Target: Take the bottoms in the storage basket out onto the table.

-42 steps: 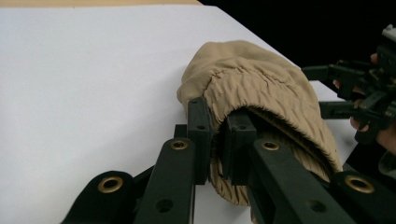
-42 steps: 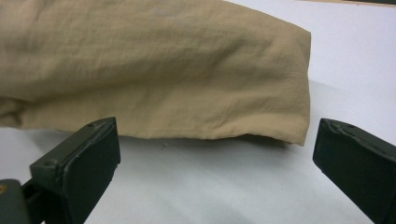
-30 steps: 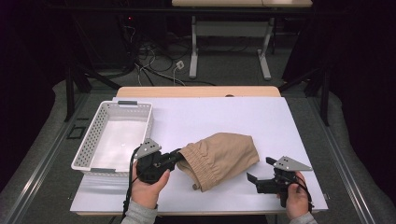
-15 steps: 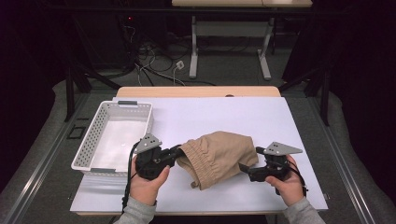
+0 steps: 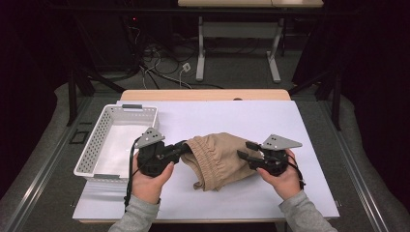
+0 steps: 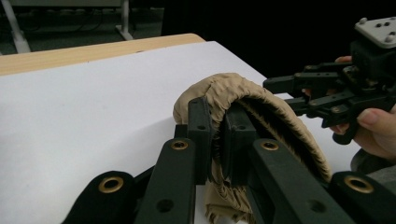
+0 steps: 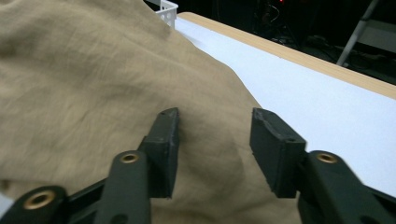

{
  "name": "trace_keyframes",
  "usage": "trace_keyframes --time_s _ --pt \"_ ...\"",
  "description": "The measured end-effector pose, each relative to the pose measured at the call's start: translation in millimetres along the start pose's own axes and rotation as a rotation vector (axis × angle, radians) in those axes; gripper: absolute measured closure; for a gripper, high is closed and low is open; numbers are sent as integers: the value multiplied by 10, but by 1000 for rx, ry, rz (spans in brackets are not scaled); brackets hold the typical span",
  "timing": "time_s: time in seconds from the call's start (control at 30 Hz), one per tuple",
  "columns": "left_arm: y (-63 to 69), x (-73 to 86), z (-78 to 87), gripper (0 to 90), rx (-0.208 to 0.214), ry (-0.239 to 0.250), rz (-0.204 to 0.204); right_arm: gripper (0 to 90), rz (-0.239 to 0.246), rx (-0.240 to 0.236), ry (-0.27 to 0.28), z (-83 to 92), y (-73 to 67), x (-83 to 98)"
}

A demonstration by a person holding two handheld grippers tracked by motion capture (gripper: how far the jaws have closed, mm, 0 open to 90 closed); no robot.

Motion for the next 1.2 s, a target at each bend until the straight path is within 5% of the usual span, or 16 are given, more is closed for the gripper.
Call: trace_keyframes --time_s 0.3,0.57,0.7,1.2 --pt "46 -199 -62 839 3 3 -21 646 17 -33 -23 -148 -45 -1" --pt "52 -325 -250 839 -11 -6 -36 652 -14 -59 -29 -227 -40 105" --pt "15 -332 -362 838 -13 -16 -20 652 -40 -74 -33 -245 -19 187" --pt "-229 -257 -876 839 -57 -74 47 624 -4 -56 -105 -340 -40 366"
Point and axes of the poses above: each handheld gripper's, and its own axes: z roughly backward along the jaws, x roughly out of its underside, y roughly to its right, the point moved 1 cm from there along -z, roughly forward along the jaws, and after that the axes turned 3 degrees about z, right-handed, at the moved point
